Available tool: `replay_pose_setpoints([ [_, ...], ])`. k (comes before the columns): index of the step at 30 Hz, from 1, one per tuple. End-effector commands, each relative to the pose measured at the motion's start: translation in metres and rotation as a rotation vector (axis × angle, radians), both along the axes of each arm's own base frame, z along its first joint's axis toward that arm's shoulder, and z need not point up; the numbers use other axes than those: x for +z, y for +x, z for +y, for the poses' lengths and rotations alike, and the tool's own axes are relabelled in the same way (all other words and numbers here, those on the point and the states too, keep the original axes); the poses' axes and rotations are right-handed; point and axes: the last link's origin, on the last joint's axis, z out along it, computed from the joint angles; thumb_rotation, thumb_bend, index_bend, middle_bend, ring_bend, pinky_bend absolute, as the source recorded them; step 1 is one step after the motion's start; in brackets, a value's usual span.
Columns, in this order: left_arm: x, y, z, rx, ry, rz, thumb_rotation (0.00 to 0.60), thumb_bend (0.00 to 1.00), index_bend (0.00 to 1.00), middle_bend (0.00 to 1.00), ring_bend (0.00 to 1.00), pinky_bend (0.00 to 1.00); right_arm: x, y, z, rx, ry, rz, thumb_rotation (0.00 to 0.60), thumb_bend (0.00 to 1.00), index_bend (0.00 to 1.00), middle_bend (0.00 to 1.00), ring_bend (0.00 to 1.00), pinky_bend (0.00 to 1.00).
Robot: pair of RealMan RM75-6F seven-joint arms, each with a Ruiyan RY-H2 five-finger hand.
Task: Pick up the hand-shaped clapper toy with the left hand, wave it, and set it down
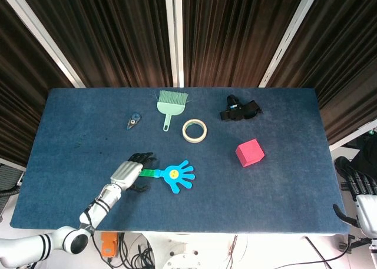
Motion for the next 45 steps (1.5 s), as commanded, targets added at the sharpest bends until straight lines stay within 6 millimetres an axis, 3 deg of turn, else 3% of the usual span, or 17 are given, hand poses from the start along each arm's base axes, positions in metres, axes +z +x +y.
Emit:
replay_pose_setpoints([
  [1,-0.003,0.004,0.002,-0.004,0.003,-0.009,0.6,0.23,0.16,0.0,0.0,0.0,0.001,0.0,0.0,-0.001,-0.004,-0.001,0.6,0.21,0.0,0.0,0.0,0.0],
  [20,-0.015,0.005,0.01,0.007,0.03,0.037,0.6,0.37,0.35,0.0,0.0,0.0,0.002,-0.004,0.001,-0.018,-0.001,0.0,0.6,0.21,0.0,0.0,0.0,0.0],
  [30,-0.017,0.007,0.009,-0.016,0.043,0.058,0.6,0.37,0.42,0.0,0.0,0.0,0.004,-0.005,0.002,-0.02,-0.008,0.0,0.6,0.21,0.0,0.0,0.0,0.0],
  [37,-0.023,0.007,0.009,-0.019,0.044,0.061,0.6,0.37,0.4,0.0,0.0,0.0,0.005,-0.006,0.002,-0.022,-0.009,0.0,0.6,0.21,0.0,0.0,0.0,0.0],
  [45,-0.017,0.014,0.01,-0.024,0.102,0.017,0.6,0.37,0.54,0.06,0.0,0.01,0.005,-0.007,0.002,-0.024,-0.01,-0.002,0.6,0.21,0.0,0.0,0.0,0.0],
])
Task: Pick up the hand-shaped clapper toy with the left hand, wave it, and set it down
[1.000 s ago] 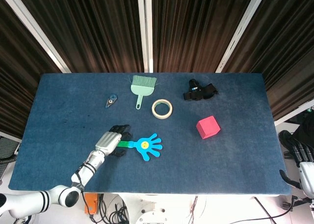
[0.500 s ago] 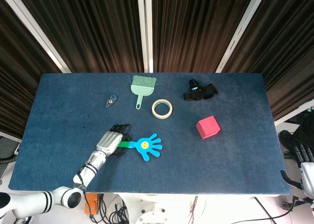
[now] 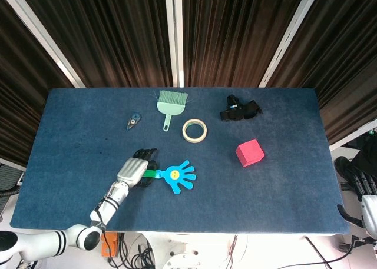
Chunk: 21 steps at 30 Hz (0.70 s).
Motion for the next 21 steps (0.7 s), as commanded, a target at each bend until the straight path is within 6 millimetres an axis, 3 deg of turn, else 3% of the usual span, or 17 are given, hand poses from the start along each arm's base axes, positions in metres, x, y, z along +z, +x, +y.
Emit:
replay_pose_setpoints([
  [1,0.007,0.006,0.0,-0.015,0.04,-0.037,0.6,0.37,0.55,0.08,0.0,0.02,0.0,0.0,0.0,0.0,-0.001,0.0,0.6,0.21,0.0,0.0,0.0,0.0],
  [4,0.015,0.011,-0.001,-0.043,0.069,-0.05,0.6,0.38,0.59,0.15,0.02,0.14,0.0,0.0,0.0,-0.001,0.0,-0.001,0.6,0.21,0.0,0.0,0.0,0.0],
  [6,0.018,0.011,-0.002,-0.061,0.063,-0.034,0.6,0.38,0.6,0.22,0.09,0.23,0.0,0.0,0.0,0.0,0.003,-0.001,0.6,0.21,0.0,0.0,0.0,0.0],
  [11,0.024,0.013,-0.005,-0.099,0.024,0.023,0.6,0.38,0.6,0.33,0.2,0.36,-0.002,0.001,0.0,0.001,0.012,-0.002,0.6,0.21,0.0,0.0,0.0,0.0],
  [16,0.027,0.012,-0.006,-0.132,0.012,0.088,0.6,0.38,0.57,0.45,0.38,0.53,-0.001,0.002,0.0,0.001,0.011,0.001,0.6,0.21,0.0,0.0,0.0,0.0],
  [21,0.029,0.012,-0.005,-0.138,-0.009,0.121,0.6,0.38,0.56,0.54,0.48,0.66,0.0,0.002,0.0,0.005,0.012,-0.004,0.6,0.21,0.0,0.0,0.0,0.0],
])
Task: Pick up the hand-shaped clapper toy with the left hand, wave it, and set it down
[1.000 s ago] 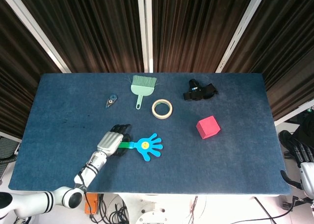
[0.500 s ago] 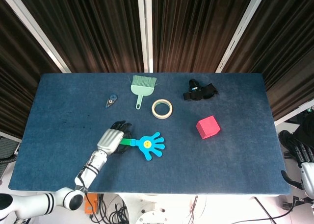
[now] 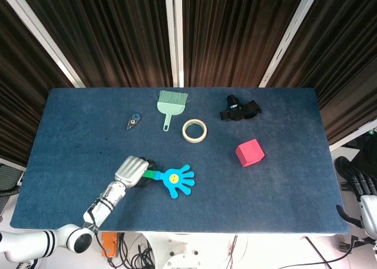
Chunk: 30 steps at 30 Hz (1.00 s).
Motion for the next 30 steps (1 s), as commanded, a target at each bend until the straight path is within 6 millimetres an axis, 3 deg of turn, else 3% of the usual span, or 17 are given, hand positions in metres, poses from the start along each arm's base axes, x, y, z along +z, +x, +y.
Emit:
replay_pose_setpoints([
  [1,0.002,0.001,0.0,-0.007,-0.015,0.021,0.6,0.38,0.56,0.55,0.5,0.67,0.0,0.0,0.0,0.002,0.002,-0.002,0.6,0.21,0.0,0.0,0.0,0.0],
  [15,0.01,-0.005,0.005,0.044,-0.09,0.065,0.6,0.37,0.5,0.86,0.84,0.89,0.001,0.0,0.0,0.007,-0.002,-0.004,0.6,0.2,0.0,0.0,0.0,0.0],
  [20,0.01,-0.005,0.006,0.054,-0.101,0.049,0.6,0.34,0.47,0.93,0.9,0.92,0.0,0.0,-0.001,0.004,0.001,-0.003,0.6,0.2,0.0,0.0,0.0,0.0],
  [23,0.009,-0.003,0.005,0.069,-0.098,0.041,0.6,0.32,0.45,0.93,0.9,0.92,0.0,0.0,-0.001,0.003,0.003,0.0,0.6,0.21,0.0,0.0,0.0,0.0],
  [26,0.006,-0.003,0.001,0.144,-0.134,0.113,0.6,0.3,0.35,0.85,0.83,0.87,-0.003,0.0,-0.002,-0.004,0.013,0.002,0.6,0.21,0.0,0.0,0.0,0.0],
  [30,0.006,0.022,-0.002,0.22,-0.167,0.163,0.6,0.29,0.27,0.74,0.74,0.81,-0.006,0.001,-0.002,0.001,0.02,0.0,0.6,0.21,0.0,0.0,0.0,0.0],
])
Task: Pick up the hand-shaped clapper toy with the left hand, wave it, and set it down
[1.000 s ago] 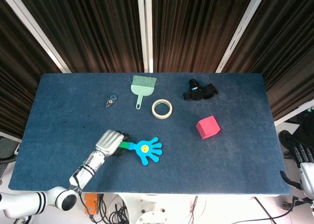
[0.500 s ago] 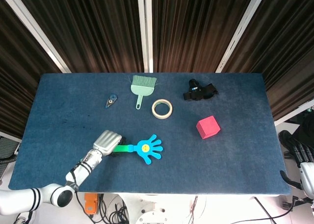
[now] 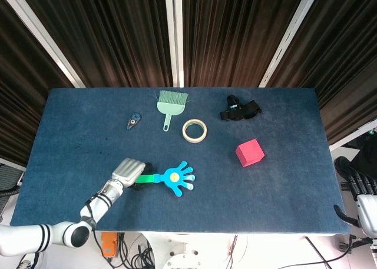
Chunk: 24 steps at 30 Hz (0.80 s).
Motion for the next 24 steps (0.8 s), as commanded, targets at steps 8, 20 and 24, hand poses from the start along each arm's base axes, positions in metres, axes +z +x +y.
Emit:
replay_pose_setpoints([
  [8,-0.005,0.034,-0.004,0.162,-0.015,0.141,0.6,0.3,0.48,0.81,0.8,0.85,0.002,-0.007,0.002,-0.023,-0.002,-0.004,0.6,0.21,0.0,0.0,0.0,0.0],
  [20,-0.007,0.038,0.001,0.181,0.059,0.087,0.6,0.38,0.86,1.0,1.0,0.99,0.003,-0.008,0.003,-0.027,-0.005,-0.005,0.6,0.21,0.0,0.0,0.0,0.0],
  [24,-0.005,0.037,0.004,0.153,0.15,0.001,0.6,0.38,1.0,1.0,1.0,1.0,0.002,-0.007,0.004,-0.031,-0.002,-0.002,0.6,0.21,0.0,0.0,0.0,0.0],
])
